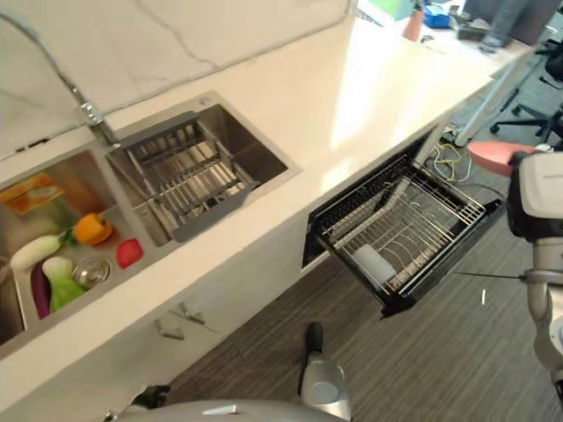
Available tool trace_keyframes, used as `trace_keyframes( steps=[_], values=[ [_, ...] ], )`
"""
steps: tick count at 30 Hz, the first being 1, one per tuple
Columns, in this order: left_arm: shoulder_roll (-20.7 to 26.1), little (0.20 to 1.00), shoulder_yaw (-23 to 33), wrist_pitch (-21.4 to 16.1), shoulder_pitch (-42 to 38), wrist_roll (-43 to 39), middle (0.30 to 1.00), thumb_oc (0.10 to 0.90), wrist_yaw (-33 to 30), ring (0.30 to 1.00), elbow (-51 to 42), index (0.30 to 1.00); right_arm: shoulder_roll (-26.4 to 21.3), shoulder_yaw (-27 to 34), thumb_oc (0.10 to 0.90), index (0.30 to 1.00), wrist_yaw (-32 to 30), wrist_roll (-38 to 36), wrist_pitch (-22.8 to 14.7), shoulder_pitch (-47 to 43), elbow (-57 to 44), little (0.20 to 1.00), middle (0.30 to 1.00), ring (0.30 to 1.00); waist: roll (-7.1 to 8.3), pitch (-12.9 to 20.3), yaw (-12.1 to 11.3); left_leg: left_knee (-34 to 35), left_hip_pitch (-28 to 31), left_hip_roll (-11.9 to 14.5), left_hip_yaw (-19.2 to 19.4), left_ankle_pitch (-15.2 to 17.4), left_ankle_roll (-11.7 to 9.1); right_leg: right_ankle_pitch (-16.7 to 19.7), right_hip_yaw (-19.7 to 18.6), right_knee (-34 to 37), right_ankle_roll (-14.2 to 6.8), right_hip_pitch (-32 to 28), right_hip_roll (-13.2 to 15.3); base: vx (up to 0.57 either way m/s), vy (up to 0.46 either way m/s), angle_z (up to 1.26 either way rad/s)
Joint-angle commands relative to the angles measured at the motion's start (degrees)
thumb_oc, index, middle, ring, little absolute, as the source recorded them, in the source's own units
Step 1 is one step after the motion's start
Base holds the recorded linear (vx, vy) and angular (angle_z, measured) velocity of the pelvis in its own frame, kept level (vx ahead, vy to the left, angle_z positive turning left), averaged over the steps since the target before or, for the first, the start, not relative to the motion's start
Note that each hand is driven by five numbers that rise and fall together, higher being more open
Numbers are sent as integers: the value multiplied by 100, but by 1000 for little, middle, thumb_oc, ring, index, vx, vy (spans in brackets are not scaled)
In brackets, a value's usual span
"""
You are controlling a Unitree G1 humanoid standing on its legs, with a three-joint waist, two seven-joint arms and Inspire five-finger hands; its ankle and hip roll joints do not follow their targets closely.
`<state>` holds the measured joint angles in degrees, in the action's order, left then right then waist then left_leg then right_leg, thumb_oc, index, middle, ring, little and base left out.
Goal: Place the dishes in the dishwasher.
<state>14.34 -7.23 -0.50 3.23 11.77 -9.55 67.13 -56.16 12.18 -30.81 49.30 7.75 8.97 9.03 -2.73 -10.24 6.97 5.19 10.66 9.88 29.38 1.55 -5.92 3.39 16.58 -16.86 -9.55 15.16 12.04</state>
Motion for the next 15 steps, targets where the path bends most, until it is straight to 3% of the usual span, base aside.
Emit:
trace_keyframes(
  steps=[1,8,10,13,15],
  values=[
    [145,900,150,35,-182,-138,900,800,-32,900,258,900,-115,189,400,300,-111,88,-197,-411,-837,300,300,300,535,415,-429,-565,-544,2,-698,277,76,356,-271,1685,-545,-1287,829,35,-198,-18],
    [-75,900,23,-3,9,-331,900,800,60,900,177,900,-152,-589,400,300,208,-81,-478,-632,-412,300,300,300,394,529,-457,-554,-495,407,-817,36,-183,73,84,1972,-438,-1658,458,75,-184,-15],
    [-135,900,-135,-2,56,-321,900,800,97,900,115,900,-230,-883,400,300,229,-88,-550,-762,-207,300,300,300,240,523,-466,-381,-534,594,-946,-242,-338,-62,296,2114,-346,-1813,259,43,-186,49],
    [-149,900,-183,-12,90,-337,900,800,111,900,83,900,-255,-1005,400,300,222,-95,-569,-859,-123,300,300,300,186,514,-494,-297,-539,646,-980,-335,-387,-106,381,2151,-325,-1844,209,17,-77,41],
    [-174,900,-234,-50,189,-442,900,800,141,900,16,900,-332,-1438,400,300,221,-70,-591,-1202,217,300,300,300,60,488,-596,-135,-590,769,-1039,-521,-489,-220,577,2186,-308,-1887,113,-16,-121,33]
  ],
)
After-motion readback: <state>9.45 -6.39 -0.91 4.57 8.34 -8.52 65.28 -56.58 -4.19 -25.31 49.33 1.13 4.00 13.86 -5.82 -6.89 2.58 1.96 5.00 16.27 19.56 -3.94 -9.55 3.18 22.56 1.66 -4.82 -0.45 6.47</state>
